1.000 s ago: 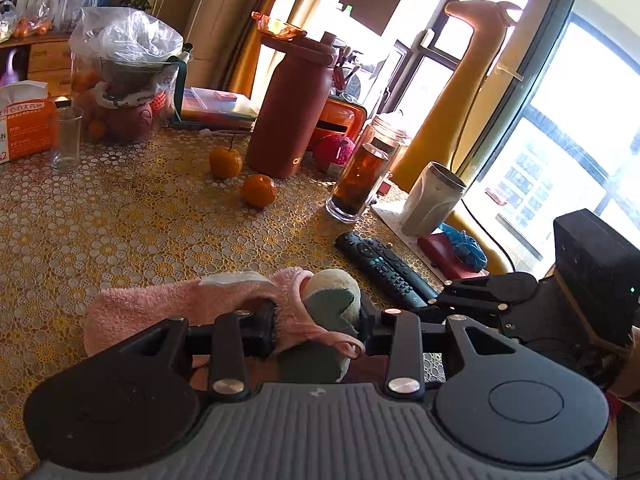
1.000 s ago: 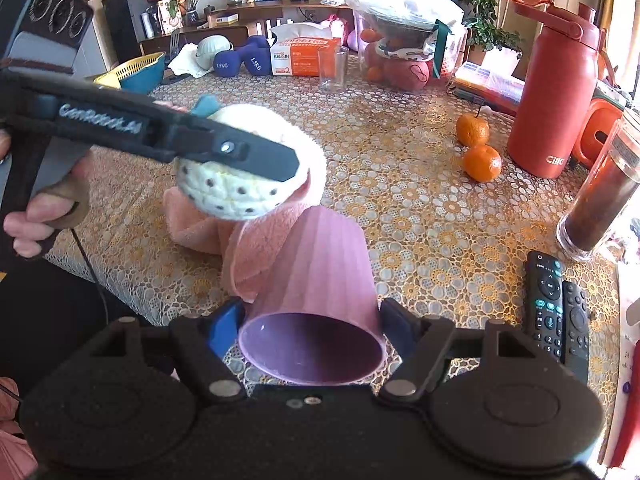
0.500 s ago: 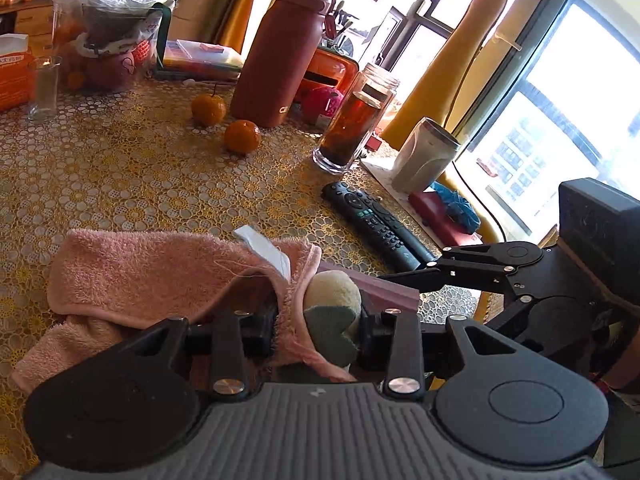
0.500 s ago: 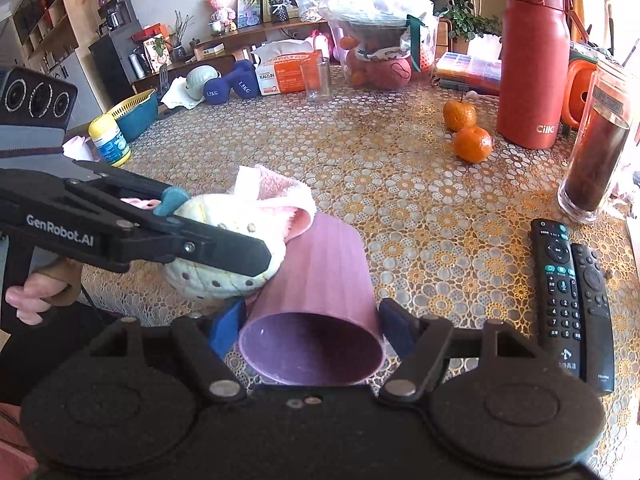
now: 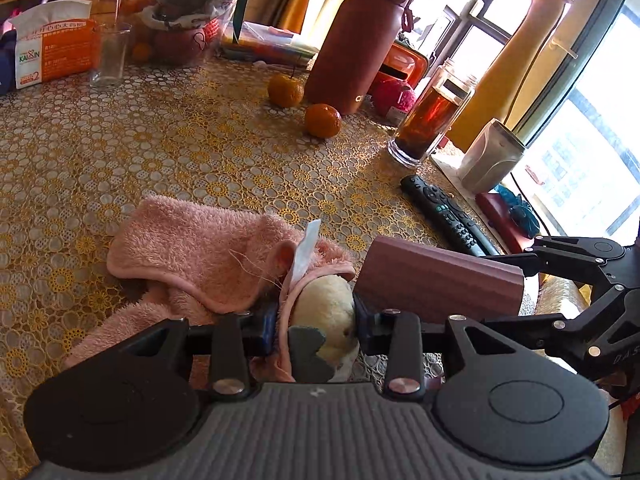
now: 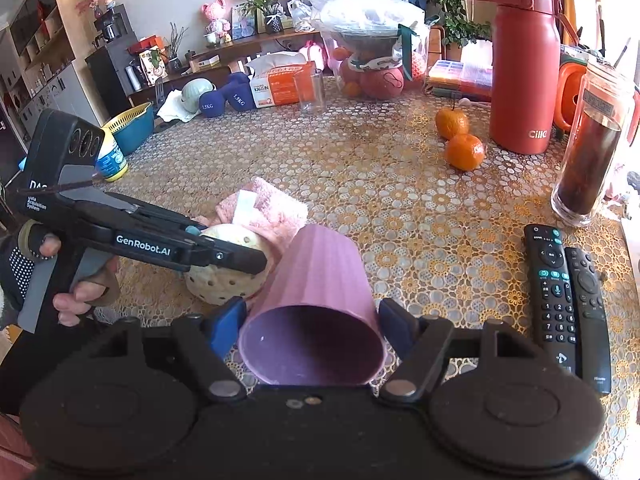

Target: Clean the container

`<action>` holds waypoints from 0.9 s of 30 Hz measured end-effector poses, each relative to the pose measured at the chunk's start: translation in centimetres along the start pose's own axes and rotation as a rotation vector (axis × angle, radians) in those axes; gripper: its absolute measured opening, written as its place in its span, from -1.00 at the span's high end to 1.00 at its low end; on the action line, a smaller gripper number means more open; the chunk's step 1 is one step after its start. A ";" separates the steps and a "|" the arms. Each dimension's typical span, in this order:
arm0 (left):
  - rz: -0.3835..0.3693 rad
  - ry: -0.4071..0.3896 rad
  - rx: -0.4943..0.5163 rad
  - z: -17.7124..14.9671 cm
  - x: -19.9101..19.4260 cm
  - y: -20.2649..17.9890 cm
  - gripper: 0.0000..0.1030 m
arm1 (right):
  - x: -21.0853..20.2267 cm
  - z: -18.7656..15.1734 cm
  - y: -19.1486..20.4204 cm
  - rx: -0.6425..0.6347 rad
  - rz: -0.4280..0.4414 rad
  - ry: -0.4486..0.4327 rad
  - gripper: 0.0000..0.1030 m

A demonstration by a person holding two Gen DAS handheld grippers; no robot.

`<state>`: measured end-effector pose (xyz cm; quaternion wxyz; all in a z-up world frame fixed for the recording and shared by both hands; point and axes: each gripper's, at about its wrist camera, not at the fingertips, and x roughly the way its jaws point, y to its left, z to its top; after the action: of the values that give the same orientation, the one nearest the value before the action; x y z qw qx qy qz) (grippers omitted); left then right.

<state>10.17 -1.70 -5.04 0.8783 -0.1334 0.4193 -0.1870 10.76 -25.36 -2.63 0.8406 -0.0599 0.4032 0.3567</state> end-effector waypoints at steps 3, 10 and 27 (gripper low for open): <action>0.018 -0.025 -0.003 0.4 -1.2 0.5 0.29 | -0.1 0.5 0.4 -0.017 -0.012 -0.007 -0.40; 0.100 -0.096 -0.008 1.8 -4.9 3.0 0.29 | 0.3 1.6 1.2 -0.052 -0.046 0.001 -0.40; 0.304 -0.097 -0.085 0.8 -6.9 11.2 0.29 | 3.1 5.8 2.8 -0.163 -0.169 0.055 -0.40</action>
<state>9.24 11.41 -4.13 0.9093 -0.1140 0.3992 -0.0273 13.90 -19.37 -0.45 0.8487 -0.1716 0.3891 0.3145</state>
